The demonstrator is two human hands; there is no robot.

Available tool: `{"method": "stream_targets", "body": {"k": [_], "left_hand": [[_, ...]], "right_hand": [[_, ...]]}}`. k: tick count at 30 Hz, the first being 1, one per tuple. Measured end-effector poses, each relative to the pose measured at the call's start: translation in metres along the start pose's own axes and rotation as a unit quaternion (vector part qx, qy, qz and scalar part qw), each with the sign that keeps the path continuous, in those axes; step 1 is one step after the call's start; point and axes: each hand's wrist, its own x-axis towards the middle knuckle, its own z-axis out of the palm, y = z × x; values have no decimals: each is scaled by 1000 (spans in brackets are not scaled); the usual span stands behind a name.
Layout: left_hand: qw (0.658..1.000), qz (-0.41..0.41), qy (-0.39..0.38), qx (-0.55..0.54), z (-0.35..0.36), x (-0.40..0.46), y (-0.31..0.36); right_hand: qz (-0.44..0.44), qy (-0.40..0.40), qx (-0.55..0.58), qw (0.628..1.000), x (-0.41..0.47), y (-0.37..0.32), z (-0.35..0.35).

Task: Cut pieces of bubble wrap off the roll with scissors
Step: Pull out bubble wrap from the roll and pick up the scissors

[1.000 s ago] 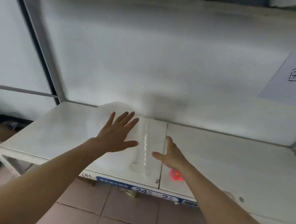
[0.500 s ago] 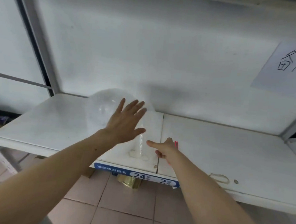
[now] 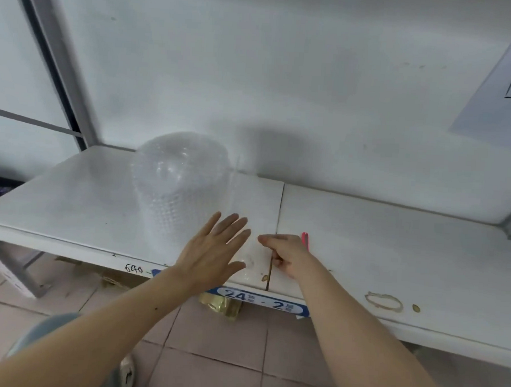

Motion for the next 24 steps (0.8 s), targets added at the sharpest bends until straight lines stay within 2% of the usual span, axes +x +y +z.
{"method": "stream_targets", "body": {"k": [5, 7, 8, 10, 12, 13, 16, 18, 20, 22, 24], "left_hand": [[982, -61, 73, -165, 15, 4, 16], [953, -115, 107, -259, 14, 8, 27], [927, -166, 107, -317, 9, 10, 34], [850, -293, 78, -430, 2, 17, 45], [759, -403, 7, -510, 2, 25, 52], [703, -443, -28, -556, 3, 30, 52], [503, -514, -98, -688, 0, 45, 52], [370, -536, -91, -753, -4, 53, 52], [263, -540, -80, -795, -4, 59, 52], [205, -533, -73, -818, -1, 61, 53], [173, -528, -37, -831, 5, 61, 54]], "right_hand": [[-88, 49, 75, 992, -2, -8, -13], [-119, 62, 102, 986, -5, -16, -20], [-136, 72, 107, 982, -7, -20, -23], [-163, 87, 104, 977, -11, -26, -27], [-176, 91, 96, 976, -14, -30, -31], [-179, 89, 91, 976, -14, -31, -33], [-181, 77, 88, 976, -14, -34, -38], [-183, 75, 92, 976, -15, -38, -41], [-182, 76, 99, 975, -18, -42, -42], [-180, 77, 109, 974, -21, -45, -43], [-176, 79, 121, 974, -24, -46, -45]]}}
